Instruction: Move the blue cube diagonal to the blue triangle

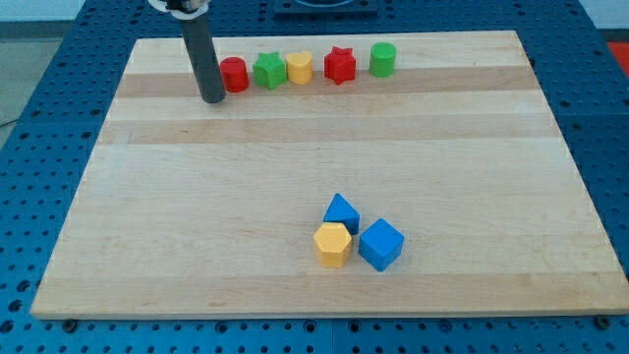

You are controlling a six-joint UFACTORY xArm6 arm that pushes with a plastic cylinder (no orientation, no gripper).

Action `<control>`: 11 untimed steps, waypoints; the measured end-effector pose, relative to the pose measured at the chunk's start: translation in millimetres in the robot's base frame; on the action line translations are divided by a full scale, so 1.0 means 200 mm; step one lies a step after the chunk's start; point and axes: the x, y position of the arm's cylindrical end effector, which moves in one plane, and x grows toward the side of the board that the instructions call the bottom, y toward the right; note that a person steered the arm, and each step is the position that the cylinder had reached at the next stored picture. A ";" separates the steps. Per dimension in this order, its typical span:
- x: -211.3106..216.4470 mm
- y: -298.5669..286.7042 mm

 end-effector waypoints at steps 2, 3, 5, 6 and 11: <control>-0.06 0.11; 0.18 0.08; 0.94 0.09; 1.26 0.27; 0.90 1.04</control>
